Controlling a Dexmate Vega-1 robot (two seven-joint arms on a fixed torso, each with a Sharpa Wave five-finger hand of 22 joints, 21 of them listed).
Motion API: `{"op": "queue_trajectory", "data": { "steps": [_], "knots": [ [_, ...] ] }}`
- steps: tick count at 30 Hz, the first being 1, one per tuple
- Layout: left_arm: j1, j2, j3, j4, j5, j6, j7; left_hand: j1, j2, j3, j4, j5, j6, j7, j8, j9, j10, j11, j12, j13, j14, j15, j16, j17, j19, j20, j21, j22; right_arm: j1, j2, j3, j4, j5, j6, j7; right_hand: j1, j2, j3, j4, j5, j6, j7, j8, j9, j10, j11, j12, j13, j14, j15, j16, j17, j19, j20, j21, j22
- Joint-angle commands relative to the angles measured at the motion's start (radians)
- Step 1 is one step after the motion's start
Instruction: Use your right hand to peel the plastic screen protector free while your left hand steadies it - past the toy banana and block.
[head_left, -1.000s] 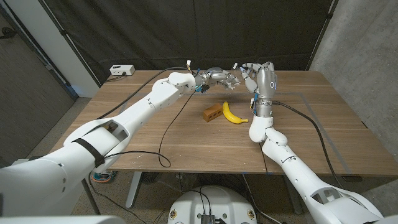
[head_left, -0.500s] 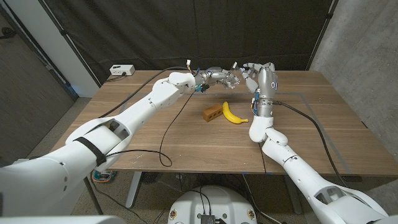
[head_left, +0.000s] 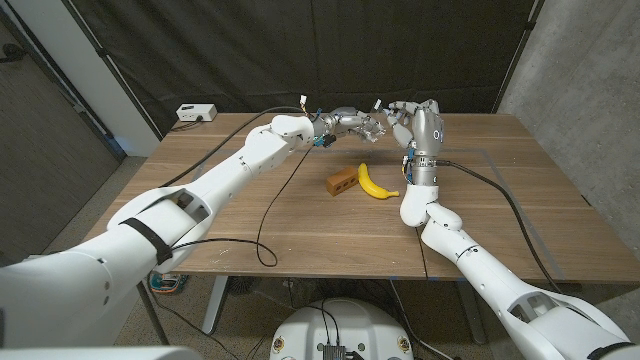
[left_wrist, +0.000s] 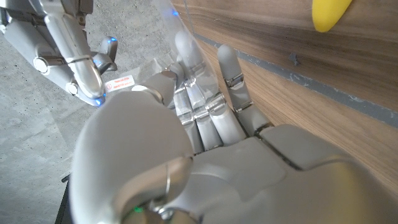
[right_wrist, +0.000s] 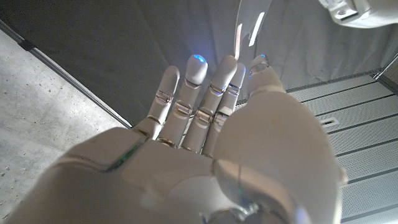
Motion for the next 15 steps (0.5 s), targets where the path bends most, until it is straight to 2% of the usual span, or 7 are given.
{"op": "queue_trajectory", "data": {
  "steps": [1,5,13,15],
  "knots": [
    [-0.008,-0.009,0.001,0.020,0.003,-0.012,-0.005,0.004,0.002,0.009,0.000,0.005,0.077,0.065,-0.002,0.004,0.102,-0.087,0.007,0.002,-0.001,-0.005,-0.001,0.003,0.000,-0.104,0.007,0.003,0.003,0.032,0.035,0.026,-0.018,0.021,0.000,-0.014,-0.004,0.008,0.003,-0.004,-0.023,-0.001,-0.010,-0.001,-0.014,-0.003,-0.010,0.000,-0.007,-0.105,-0.008,-0.001,-0.003,-0.010,0.002,0.002],
    [-0.010,-0.012,0.002,0.024,0.004,-0.011,-0.005,0.003,0.002,0.010,0.000,0.005,0.076,0.064,-0.003,0.005,0.102,-0.088,0.007,0.003,-0.001,-0.005,-0.001,0.003,-0.001,-0.104,0.008,0.003,0.005,0.019,0.024,0.026,-0.006,0.024,0.000,-0.023,-0.004,0.008,0.005,-0.004,0.006,0.003,0.001,0.001,0.007,0.005,-0.004,-0.004,-0.002,-0.104,-0.010,-0.010,-0.005,-0.011,0.002,0.002],
    [-0.018,-0.019,0.003,0.040,0.006,-0.014,-0.007,0.003,0.002,0.011,0.000,0.005,0.076,0.064,-0.005,0.007,0.103,-0.089,0.005,0.003,-0.003,-0.005,-0.002,0.006,-0.001,-0.103,0.009,0.003,-0.002,0.071,0.100,0.060,-0.089,0.094,0.000,-0.006,0.010,0.027,-0.006,-0.004,0.080,0.002,0.031,0.014,0.068,0.006,0.026,0.006,0.022,-0.105,0.006,0.006,0.012,-0.017,0.010,0.008],
    [-0.020,-0.021,0.003,0.044,0.006,-0.014,-0.009,0.003,0.001,0.012,-0.001,0.005,0.076,0.065,-0.007,0.007,0.103,-0.088,0.004,0.003,-0.003,-0.005,-0.003,0.006,-0.001,-0.103,0.010,0.003,-0.002,0.084,0.117,0.070,-0.111,0.110,0.000,0.018,0.014,0.040,-0.017,-0.002,0.095,-0.004,0.036,0.015,0.078,0.001,0.028,0.003,0.022,-0.105,0.007,0.014,0.019,-0.021,0.012,0.011]
  ]
}}
